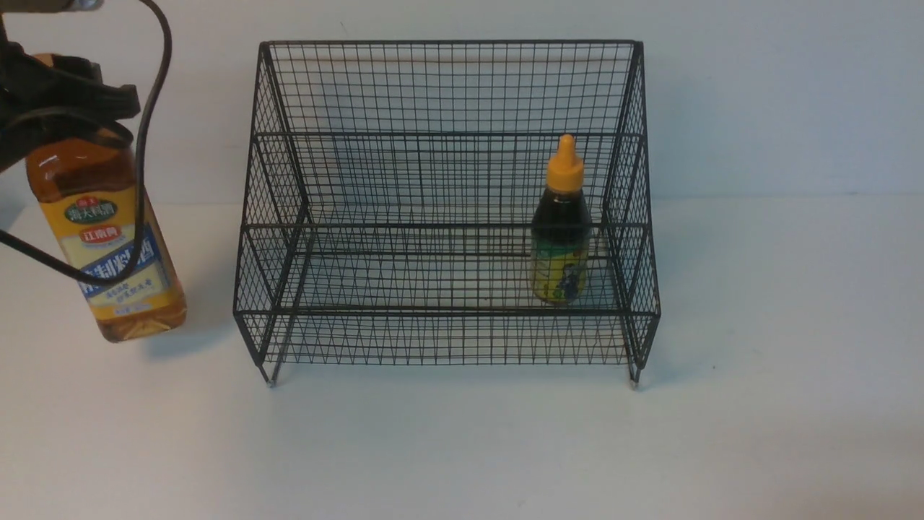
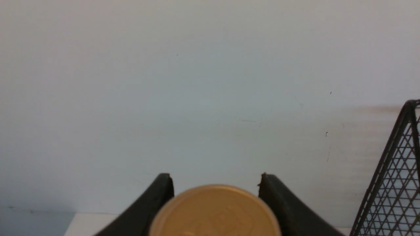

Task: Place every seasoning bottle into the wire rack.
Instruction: Use the left arm to put the condiment bottle back on the shelf

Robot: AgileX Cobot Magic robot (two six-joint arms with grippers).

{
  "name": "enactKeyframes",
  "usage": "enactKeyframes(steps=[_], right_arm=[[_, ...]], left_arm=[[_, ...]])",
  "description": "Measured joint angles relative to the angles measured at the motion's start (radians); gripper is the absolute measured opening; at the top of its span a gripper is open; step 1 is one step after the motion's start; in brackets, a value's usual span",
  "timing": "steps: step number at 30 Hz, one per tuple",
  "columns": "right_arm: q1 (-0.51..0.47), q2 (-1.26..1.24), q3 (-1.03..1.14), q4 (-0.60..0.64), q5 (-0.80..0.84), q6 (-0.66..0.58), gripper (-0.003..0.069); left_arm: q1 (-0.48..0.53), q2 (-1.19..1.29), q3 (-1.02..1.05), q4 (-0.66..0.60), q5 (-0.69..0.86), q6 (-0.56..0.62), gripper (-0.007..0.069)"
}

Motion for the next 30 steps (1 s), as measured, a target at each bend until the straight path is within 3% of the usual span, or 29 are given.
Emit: enactKeyframes(steps=[8, 17, 30], right_arm=[[0.000, 0.000, 0.000, 0.000, 0.000, 0.000, -0.0015], [0.000, 0.000, 0.000, 0.003, 0.000, 0.000, -0.0015], [0.000, 0.000, 0.000, 0.003, 0.000, 0.000, -0.0015]], left_arm=[[-0.011, -0.110, 0.004, 0.052, 0.063, -0.049, 0.0302], [-0.117, -0.293, -0.076, 0.154, 0.151, -0.071, 0.0302], [-0.412, -0.272, -0.149, 0.162, 0.204, -0.148, 0.0302]])
